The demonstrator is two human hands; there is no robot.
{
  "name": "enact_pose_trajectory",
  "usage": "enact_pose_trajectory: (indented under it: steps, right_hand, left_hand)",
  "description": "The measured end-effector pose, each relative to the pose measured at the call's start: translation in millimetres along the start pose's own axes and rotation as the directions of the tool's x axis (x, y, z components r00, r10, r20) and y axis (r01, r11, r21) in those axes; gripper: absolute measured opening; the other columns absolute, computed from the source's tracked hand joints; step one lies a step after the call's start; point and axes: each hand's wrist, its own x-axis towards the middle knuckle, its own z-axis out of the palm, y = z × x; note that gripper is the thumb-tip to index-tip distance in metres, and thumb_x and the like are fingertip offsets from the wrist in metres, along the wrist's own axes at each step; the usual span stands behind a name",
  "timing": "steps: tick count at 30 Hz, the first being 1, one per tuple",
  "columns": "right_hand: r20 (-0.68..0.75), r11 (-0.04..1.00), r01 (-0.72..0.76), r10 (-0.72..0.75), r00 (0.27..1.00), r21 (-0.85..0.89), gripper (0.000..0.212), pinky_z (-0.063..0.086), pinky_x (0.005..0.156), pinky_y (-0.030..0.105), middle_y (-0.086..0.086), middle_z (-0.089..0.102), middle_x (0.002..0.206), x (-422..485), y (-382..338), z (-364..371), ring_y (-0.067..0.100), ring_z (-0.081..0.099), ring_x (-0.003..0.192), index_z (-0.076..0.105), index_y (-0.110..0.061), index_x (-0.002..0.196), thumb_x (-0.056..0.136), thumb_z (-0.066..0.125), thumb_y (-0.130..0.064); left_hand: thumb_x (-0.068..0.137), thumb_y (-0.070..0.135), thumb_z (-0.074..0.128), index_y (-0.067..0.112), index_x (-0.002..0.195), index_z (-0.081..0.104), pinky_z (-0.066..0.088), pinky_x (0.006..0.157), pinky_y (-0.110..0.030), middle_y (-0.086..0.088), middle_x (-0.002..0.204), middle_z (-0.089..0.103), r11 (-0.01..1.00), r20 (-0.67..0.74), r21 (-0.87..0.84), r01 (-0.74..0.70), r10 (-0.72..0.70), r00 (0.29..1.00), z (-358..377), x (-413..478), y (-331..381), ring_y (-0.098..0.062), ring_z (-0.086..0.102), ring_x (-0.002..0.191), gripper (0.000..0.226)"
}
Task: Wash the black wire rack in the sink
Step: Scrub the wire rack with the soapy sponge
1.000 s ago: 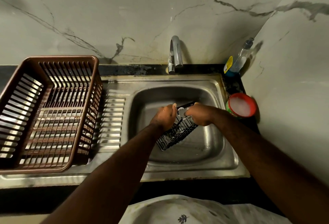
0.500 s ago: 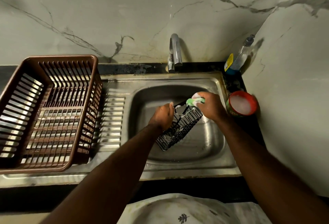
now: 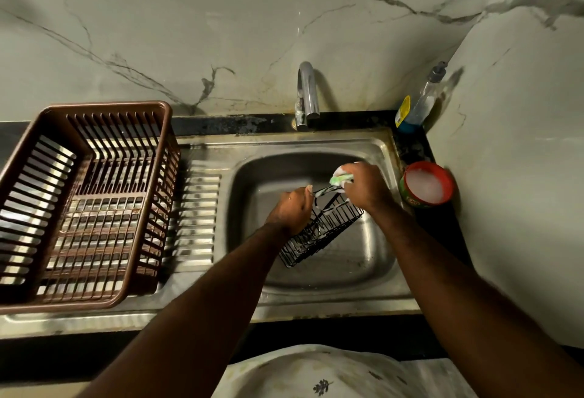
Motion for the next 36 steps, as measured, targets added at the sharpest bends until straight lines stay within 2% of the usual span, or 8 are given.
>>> enact_pose_trajectory:
  steps: [4,12,16,22,25,27,30,36]
  right_hand:
    - [-0.006,0.975,0.122,-0.123,0.992,0.185,0.032,0.047,0.083,0.013,0.002,0.07,0.104,-26,-21,15,0.014,0.064,0.094,0.073,-0.012,0.109,0.081,0.064,0.001]
    - [-0.172,0.991,-0.104,0.116,0.978,0.08,0.034,0.059,0.078,0.035,0.003,0.074,0.1,-31,7,14,0.025,0.068,0.09,0.073,-0.021,0.108,0.078,0.06,-0.009]
    - [0.094,0.996,-0.015,0.022,0.995,-0.083,0.029,0.058,0.08,0.04,0.004,0.072,0.104,-39,1,3,0.03,0.066,0.095,0.069,-0.027,0.109,0.083,0.056,-0.024]
    - [0.527,0.921,0.135,0.086,0.845,-0.367,0.044,0.049,0.093,0.033,0.006,0.063,0.132,-33,-12,-13,0.031,0.061,0.114,0.064,-0.033,0.124,0.081,0.055,-0.029]
    - [0.67,0.951,0.167,0.054,0.74,-0.261,0.048,0.049,0.087,0.028,0.009,0.06,0.137,-26,-11,-21,0.026,0.063,0.112,0.058,-0.014,0.138,0.091,0.056,-0.005]
    - [0.688,0.99,0.035,0.069,0.723,-0.136,0.047,0.054,0.067,0.029,0.009,0.07,0.115,-23,-2,-23,0.018,0.068,0.08,0.058,-0.008,0.137,0.091,0.058,0.003]
    - [0.649,0.978,-0.183,0.073,0.757,0.104,0.039,0.043,0.047,0.022,0.009,0.073,0.087,-26,12,-27,0.009,0.059,0.052,0.064,-0.004,0.128,0.09,0.065,0.003]
    - [0.565,0.804,-0.367,0.047,0.823,0.467,0.036,0.041,0.042,0.015,0.017,0.072,0.108,-37,20,-25,0.006,0.059,0.054,0.062,0.001,0.124,0.091,0.059,0.013]
  left_hand:
    - [0.111,0.039,0.026,0.012,0.095,0.059,0.046,0.066,-0.036,-0.005,0.077,0.06,1.0,-0.01,-0.029,0.005,-0.005,1.0,0,1,2,-0.023,0.059,0.073,0.046]
    - [0.111,0.04,0.025,0.01,0.101,0.06,0.052,0.078,-0.042,-0.013,0.089,0.065,1.0,0.015,0.02,-0.006,0.006,1.0,0,2,10,-0.03,0.062,0.084,0.047]
    - [0.111,0.039,0.025,0.009,0.1,0.061,0.053,0.078,-0.043,-0.014,0.088,0.066,0.999,0.016,0.039,0.002,-0.003,1.0,2,5,16,-0.031,0.063,0.083,0.048]
    - [0.111,0.038,0.027,0.006,0.104,0.062,0.052,0.08,-0.043,-0.015,0.09,0.067,0.996,0.02,0.086,-0.019,0.017,1.0,3,2,23,-0.032,0.062,0.083,0.048]
    - [0.11,0.042,0.025,0.01,0.103,0.062,0.055,0.076,-0.045,-0.011,0.082,0.065,0.995,0.035,0.093,-0.023,0.02,0.999,4,0,23,-0.03,0.063,0.078,0.049]
    - [0.11,0.043,0.024,0.013,0.1,0.06,0.055,0.072,-0.045,-0.006,0.074,0.061,0.994,0.039,0.103,-0.032,0.028,0.999,5,-2,20,-0.027,0.062,0.072,0.048]
    - [0.11,0.042,0.025,0.014,0.095,0.058,0.056,0.066,-0.046,-0.006,0.071,0.061,0.996,0.044,0.074,-0.04,0.037,0.998,4,-3,15,-0.027,0.062,0.065,0.046]
    - [0.11,0.042,0.025,0.019,0.09,0.054,0.048,0.064,-0.037,-0.003,0.075,0.057,0.998,0.053,0.062,-0.023,0.019,0.998,-2,-3,18,-0.023,0.059,0.07,0.042]
